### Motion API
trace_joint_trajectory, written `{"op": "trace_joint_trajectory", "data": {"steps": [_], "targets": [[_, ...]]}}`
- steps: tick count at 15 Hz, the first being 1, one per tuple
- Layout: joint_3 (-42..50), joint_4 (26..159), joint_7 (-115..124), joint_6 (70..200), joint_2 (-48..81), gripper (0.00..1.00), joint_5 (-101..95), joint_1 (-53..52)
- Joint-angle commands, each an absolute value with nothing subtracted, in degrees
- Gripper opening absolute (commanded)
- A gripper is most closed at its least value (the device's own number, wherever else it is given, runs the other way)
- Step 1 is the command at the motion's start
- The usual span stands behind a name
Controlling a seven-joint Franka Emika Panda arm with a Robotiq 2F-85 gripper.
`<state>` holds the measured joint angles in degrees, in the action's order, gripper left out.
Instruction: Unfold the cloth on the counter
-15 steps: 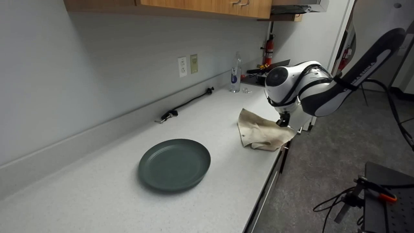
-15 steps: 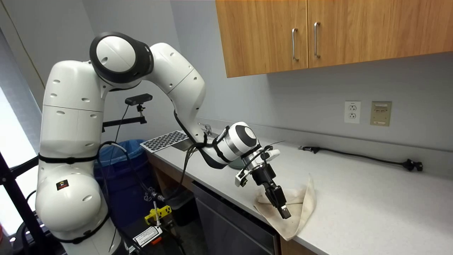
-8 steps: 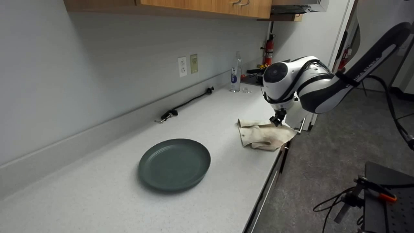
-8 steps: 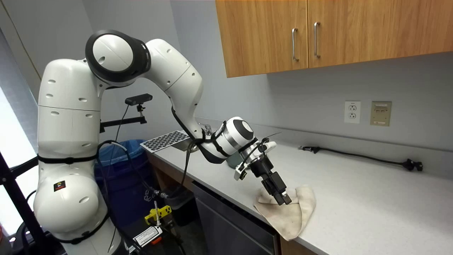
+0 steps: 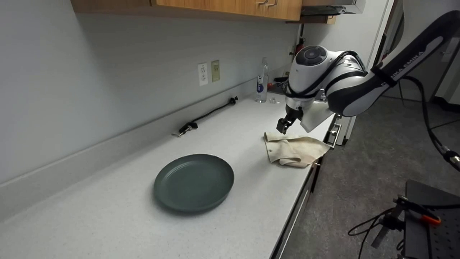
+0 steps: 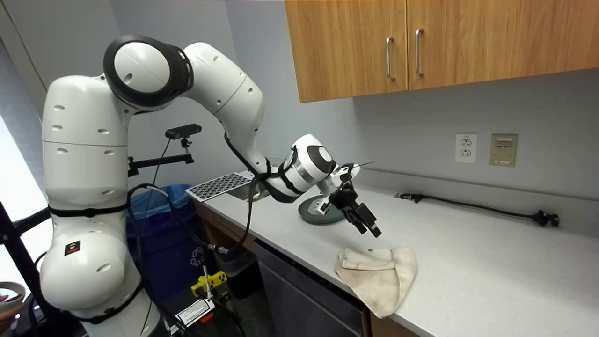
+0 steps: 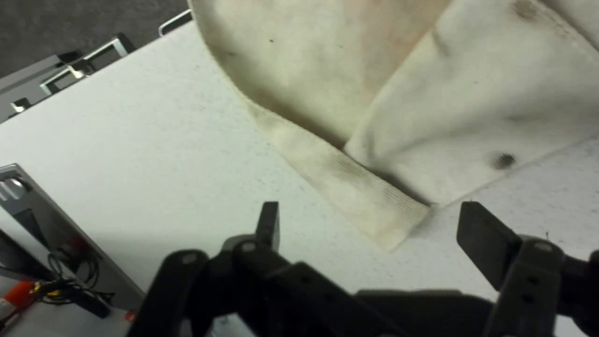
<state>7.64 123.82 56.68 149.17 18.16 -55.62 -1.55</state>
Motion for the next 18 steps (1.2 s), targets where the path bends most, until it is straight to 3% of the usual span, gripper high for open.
{"op": "trace_joint_trajectory", "data": {"steps": [1, 6, 10, 18], "targets": [[5.45, 122.9, 48.78, 156.34, 19.73, 0.68, -48.09, 1.28], [3.49, 123.31, 32.07, 161.8, 21.79, 0.27, -33.52, 1.53], [2.81, 122.83, 18.05, 160.18, 22.74, 0.0, -21.49, 0.49], [0.45, 121.81, 1.8, 157.84, 24.35, 0.0, -8.5, 1.58]]}}
